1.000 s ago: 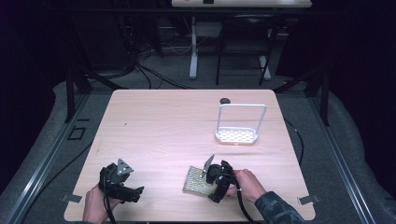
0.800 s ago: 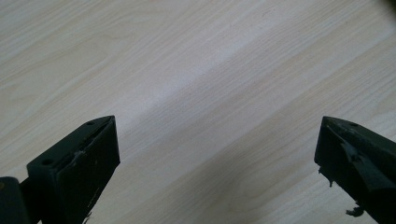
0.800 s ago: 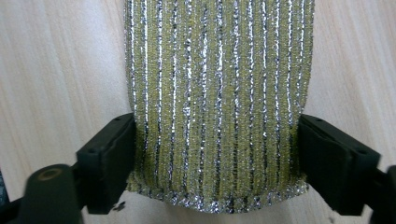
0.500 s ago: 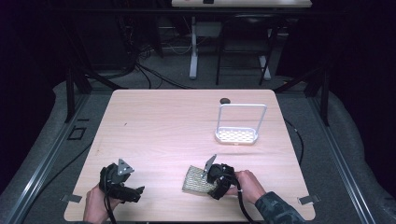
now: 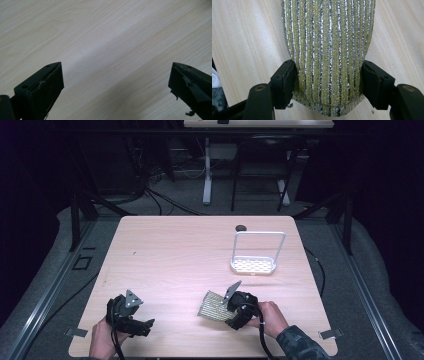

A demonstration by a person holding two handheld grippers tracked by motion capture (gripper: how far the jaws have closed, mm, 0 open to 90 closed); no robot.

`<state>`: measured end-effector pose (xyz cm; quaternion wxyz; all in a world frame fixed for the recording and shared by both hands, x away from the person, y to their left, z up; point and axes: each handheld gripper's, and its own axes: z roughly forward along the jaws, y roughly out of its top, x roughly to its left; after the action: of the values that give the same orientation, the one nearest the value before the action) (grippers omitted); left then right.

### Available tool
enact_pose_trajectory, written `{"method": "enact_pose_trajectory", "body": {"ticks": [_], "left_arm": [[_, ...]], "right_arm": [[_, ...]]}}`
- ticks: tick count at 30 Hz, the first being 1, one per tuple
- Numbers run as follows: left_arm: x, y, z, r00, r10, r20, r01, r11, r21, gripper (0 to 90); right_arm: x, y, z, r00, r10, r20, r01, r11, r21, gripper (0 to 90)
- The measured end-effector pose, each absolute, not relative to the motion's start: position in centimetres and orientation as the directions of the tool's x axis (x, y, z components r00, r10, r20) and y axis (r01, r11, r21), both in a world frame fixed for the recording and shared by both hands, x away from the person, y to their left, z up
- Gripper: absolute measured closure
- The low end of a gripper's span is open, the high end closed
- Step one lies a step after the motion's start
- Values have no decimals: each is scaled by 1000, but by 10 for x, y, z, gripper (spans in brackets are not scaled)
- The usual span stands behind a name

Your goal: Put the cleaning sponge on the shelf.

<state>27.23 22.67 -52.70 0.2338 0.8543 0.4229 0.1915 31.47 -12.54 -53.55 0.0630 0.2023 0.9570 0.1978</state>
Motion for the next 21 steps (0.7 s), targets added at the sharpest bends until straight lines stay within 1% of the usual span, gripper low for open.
{"method": "enact_pose_trajectory", "body": {"ticks": [21], "left_arm": [[272,225,-527,576,806,136,631,-545,552,0]], "right_arm": [[316,-146,-524,-865,498,-67,429,801,418,324]]}}
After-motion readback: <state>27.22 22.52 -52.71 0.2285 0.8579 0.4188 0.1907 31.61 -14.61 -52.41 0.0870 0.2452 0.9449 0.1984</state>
